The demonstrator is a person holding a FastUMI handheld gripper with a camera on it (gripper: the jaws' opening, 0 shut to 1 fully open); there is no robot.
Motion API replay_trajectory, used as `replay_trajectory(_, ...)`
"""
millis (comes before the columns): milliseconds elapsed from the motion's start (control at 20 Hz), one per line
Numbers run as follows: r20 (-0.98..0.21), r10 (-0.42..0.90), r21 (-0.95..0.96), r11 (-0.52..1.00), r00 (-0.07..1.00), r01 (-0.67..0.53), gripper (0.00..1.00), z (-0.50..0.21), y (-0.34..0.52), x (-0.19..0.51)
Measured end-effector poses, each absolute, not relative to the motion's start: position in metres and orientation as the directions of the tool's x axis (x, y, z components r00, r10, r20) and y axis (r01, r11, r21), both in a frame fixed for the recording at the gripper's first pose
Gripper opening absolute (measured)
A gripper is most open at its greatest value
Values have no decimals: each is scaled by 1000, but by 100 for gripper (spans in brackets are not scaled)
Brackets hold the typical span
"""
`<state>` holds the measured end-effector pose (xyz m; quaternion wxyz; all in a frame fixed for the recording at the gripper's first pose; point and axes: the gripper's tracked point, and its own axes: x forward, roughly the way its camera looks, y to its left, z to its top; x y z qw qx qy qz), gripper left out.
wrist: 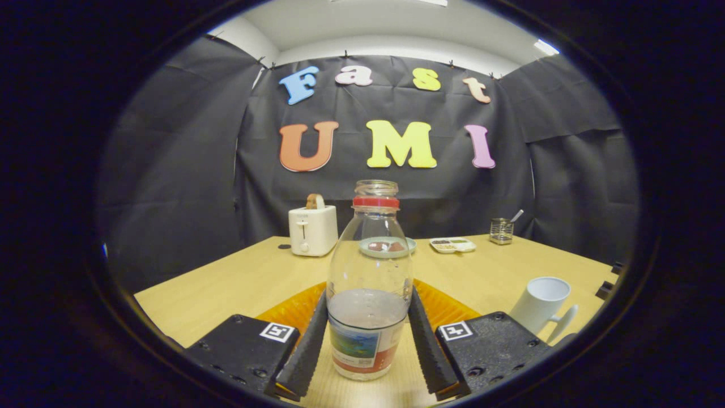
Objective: Take the bottle from table, then pour the juice into the cup, finally place the bottle on the coaster
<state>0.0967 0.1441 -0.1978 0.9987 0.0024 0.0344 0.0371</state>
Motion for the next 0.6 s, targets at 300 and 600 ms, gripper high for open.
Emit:
replay_trajectory(300,-75,76,73,995,994,-71,77,-188,137,83)
replay_trajectory(600,-111,70,122,991,991,-56,77,-187,125,74)
